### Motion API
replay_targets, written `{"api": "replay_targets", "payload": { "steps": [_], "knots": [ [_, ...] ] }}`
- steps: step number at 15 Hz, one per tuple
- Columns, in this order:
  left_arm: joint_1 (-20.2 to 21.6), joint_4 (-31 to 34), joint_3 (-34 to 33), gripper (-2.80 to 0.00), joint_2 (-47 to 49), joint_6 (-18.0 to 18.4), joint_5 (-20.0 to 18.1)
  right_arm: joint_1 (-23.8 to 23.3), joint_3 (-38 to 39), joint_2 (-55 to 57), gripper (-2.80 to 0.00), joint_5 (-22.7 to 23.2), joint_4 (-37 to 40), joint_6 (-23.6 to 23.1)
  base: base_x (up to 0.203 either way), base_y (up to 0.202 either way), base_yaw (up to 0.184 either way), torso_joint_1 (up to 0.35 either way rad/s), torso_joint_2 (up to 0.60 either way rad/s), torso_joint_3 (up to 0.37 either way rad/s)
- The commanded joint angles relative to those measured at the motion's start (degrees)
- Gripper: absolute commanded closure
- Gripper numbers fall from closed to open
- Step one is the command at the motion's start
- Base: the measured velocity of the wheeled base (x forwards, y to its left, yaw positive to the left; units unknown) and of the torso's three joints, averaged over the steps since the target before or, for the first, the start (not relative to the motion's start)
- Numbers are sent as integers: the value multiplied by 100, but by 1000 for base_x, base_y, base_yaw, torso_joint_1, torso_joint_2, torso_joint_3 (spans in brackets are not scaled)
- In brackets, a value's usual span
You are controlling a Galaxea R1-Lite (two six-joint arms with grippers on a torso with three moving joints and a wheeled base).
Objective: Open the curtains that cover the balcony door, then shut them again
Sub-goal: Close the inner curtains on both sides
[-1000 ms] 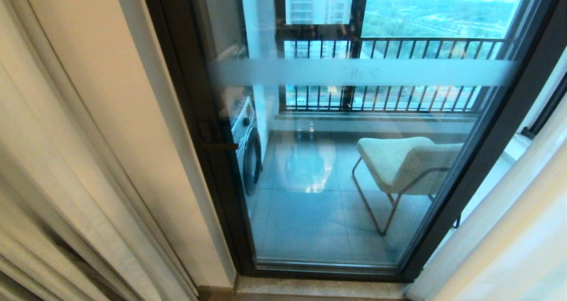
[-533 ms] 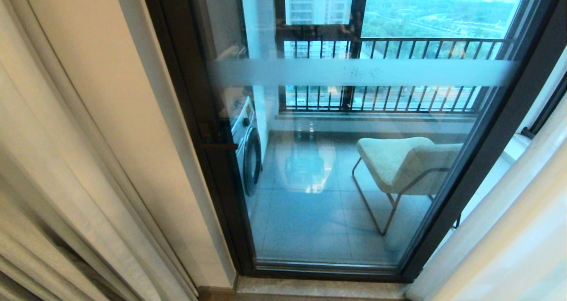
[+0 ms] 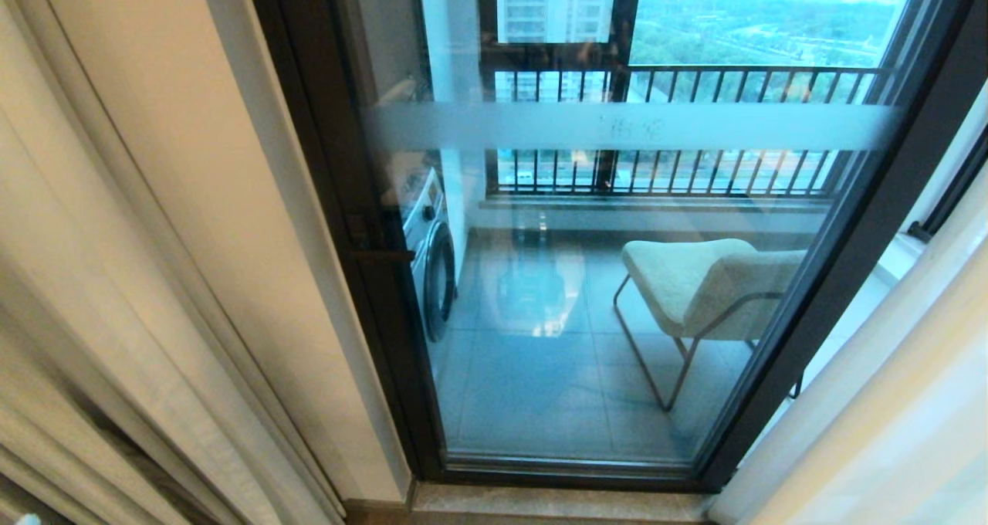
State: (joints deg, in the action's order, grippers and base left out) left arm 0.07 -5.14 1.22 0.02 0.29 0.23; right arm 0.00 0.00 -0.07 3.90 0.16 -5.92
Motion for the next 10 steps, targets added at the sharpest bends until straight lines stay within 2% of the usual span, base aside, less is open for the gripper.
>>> {"api": "replay_targets", "payload": {
  "steps": [1,4,7,10],
  "knots": [
    [1,2,180,0,-2,6,44,0,0,7,0,5,2,-5,0,0,0,0,0,0],
    [1,106,606,0,-2,105,141,0,0,7,0,5,2,-5,0,0,0,0,0,0],
    [1,162,1067,0,-2,415,151,0,0,7,0,-2,2,-5,0,0,0,0,0,0],
    [1,180,1232,0,-2,516,161,0,0,7,0,5,2,-5,0,0,0,0,0,0]
  ]
}}
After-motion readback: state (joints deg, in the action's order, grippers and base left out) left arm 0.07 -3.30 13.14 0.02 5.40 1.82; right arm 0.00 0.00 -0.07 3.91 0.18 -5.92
